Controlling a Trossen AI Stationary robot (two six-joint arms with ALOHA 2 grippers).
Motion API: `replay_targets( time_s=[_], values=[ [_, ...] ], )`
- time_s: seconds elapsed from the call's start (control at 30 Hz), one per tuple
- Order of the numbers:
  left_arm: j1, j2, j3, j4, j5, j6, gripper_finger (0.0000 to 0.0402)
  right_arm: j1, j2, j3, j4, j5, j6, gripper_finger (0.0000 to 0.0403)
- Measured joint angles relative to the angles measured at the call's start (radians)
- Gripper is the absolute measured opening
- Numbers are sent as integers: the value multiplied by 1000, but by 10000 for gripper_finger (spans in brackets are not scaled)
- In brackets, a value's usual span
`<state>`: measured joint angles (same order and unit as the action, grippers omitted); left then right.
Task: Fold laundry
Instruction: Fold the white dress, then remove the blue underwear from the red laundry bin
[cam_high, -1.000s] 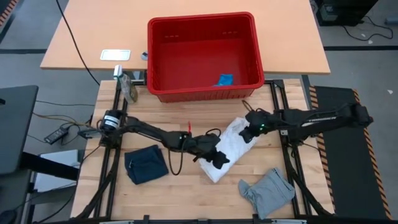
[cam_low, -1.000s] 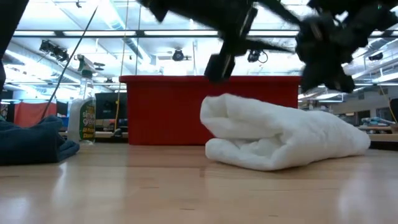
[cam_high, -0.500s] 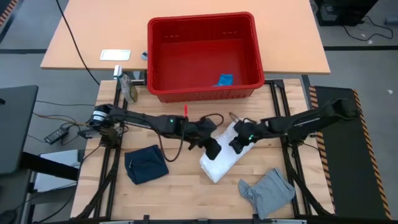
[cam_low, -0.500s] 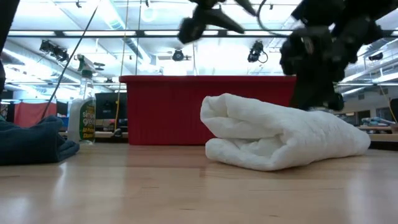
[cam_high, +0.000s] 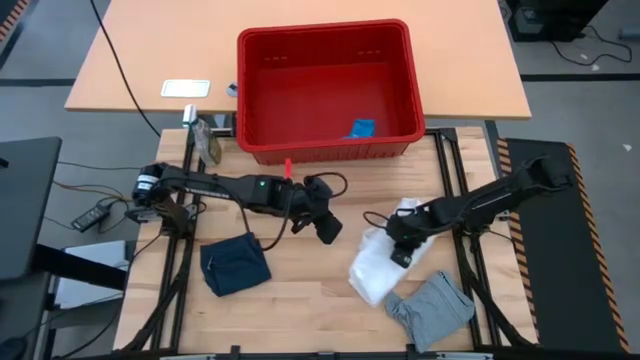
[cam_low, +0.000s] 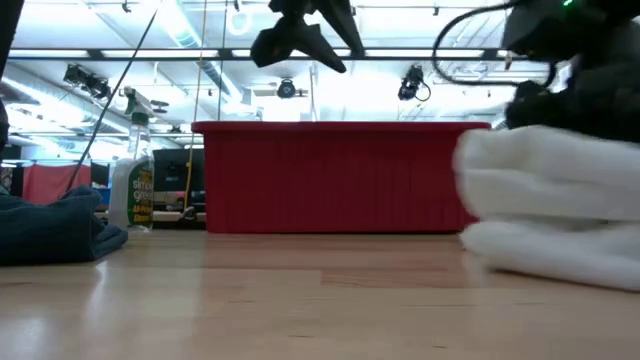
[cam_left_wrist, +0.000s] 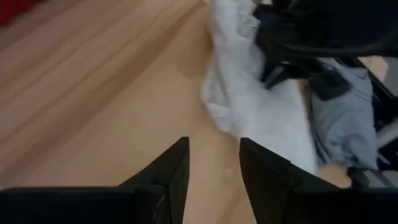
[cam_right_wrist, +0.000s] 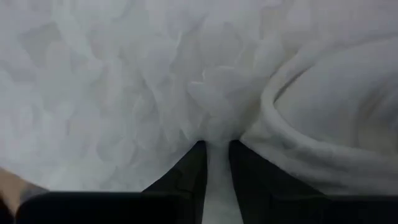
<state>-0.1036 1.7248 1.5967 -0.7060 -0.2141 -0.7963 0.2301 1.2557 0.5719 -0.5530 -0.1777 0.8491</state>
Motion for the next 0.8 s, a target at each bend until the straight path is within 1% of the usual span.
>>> replay_targets(
  time_s=[0.07, 0.13, 0.27, 0.37, 0.43, 0.57, 0.6, 0.67, 0.7, 0.8],
  values=[
    [8, 0, 0, -9, -13, 0, 143, 30, -54, -1, -16, -28, 43, 82],
    [20, 0, 0, -9, -16, 0, 143, 62, -119, -1, -8, -34, 99, 82],
    [67, -2, 1, -13, -18, 20, 143, 91, -254, -1, 42, 11, 173, 82],
    [115, -10, 23, -15, -18, 61, 143, 84, -341, -1, 140, 46, 157, 82],
    [152, -13, 51, -11, -19, 98, 143, 75, -383, -1, 219, 86, 106, 82],
    [228, -13, 101, 0, -20, 194, 143, 54, -419, 0, 408, 175, -53, 82],
    [248, -13, 107, 11, -20, 214, 143, 44, -419, 0, 449, 201, -43, 81],
    [291, -13, 113, 9, -20, 241, 143, -2, -412, 0, 499, 223, 31, 78],
    [314, -13, 113, 6, -20, 253, 143, -31, -403, 0, 523, 215, 50, 75],
    [377, -12, 113, -25, -20, 285, 143, -117, -370, 2, 575, 113, 17, 63]
  ],
)
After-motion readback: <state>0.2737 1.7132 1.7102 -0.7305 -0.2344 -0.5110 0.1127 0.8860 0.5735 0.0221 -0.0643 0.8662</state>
